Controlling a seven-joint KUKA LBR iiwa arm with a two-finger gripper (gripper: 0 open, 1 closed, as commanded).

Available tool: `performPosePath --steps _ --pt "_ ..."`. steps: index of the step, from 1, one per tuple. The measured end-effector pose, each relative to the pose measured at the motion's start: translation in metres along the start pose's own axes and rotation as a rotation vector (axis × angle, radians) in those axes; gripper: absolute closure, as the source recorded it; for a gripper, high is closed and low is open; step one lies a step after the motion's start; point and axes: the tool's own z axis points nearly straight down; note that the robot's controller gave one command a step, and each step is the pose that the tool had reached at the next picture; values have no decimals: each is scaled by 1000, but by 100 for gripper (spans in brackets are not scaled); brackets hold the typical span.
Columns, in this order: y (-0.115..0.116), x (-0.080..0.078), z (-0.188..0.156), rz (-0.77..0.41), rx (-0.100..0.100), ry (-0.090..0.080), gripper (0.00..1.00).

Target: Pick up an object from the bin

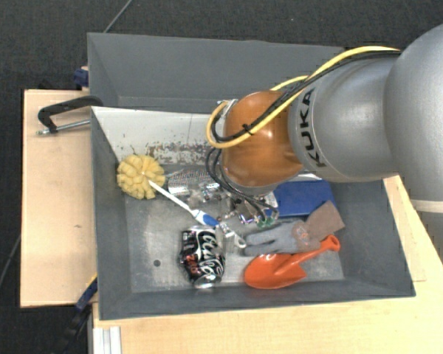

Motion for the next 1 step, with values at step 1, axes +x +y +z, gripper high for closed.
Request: performPosePath --steps 1 --pt "7 -6 0 123 -2 2 0"
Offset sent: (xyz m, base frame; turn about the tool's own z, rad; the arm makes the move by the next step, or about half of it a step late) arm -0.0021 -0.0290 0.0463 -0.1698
